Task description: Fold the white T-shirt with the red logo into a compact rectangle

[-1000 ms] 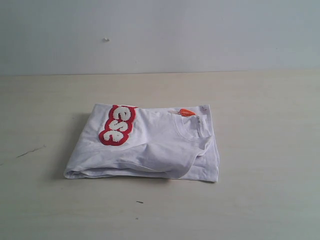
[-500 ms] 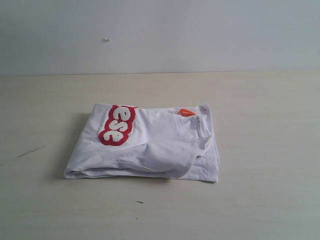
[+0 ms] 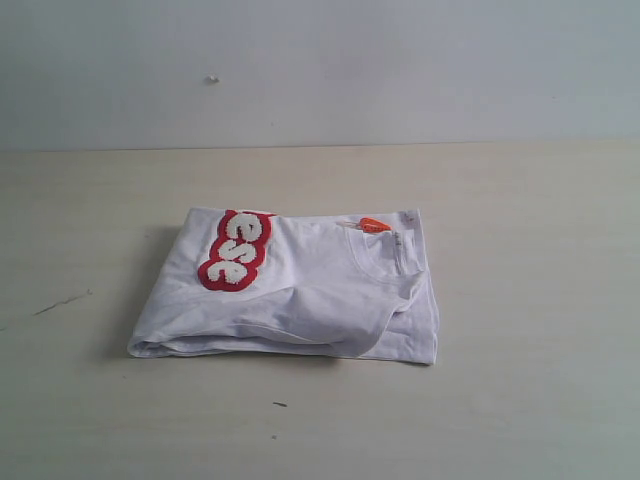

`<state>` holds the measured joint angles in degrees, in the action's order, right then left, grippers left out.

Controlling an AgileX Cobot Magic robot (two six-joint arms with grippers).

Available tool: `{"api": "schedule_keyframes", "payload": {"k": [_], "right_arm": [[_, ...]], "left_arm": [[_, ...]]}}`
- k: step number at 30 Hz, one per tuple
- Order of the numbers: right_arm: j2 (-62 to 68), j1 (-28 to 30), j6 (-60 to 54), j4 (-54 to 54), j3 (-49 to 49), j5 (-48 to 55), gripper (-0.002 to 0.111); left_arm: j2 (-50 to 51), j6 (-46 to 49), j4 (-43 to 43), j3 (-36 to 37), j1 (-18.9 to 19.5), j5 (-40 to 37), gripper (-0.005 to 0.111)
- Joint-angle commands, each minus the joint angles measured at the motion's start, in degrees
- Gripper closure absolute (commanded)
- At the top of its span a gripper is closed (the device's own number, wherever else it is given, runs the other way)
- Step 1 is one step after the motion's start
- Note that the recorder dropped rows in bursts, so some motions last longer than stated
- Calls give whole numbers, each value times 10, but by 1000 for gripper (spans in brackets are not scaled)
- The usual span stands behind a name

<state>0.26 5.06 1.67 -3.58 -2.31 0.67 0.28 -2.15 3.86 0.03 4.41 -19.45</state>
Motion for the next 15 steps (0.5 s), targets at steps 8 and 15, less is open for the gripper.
{"api": "schedule_keyframes", "payload": {"k": [8,15], "right_arm": [[-3,3,-5,-14,23,69,108],[-3,3,-23,-18,23,134,108]], "left_arm": [[-3,-1,0,0,1,4,107],[-3,-1,0,0,1,4,107]]}}
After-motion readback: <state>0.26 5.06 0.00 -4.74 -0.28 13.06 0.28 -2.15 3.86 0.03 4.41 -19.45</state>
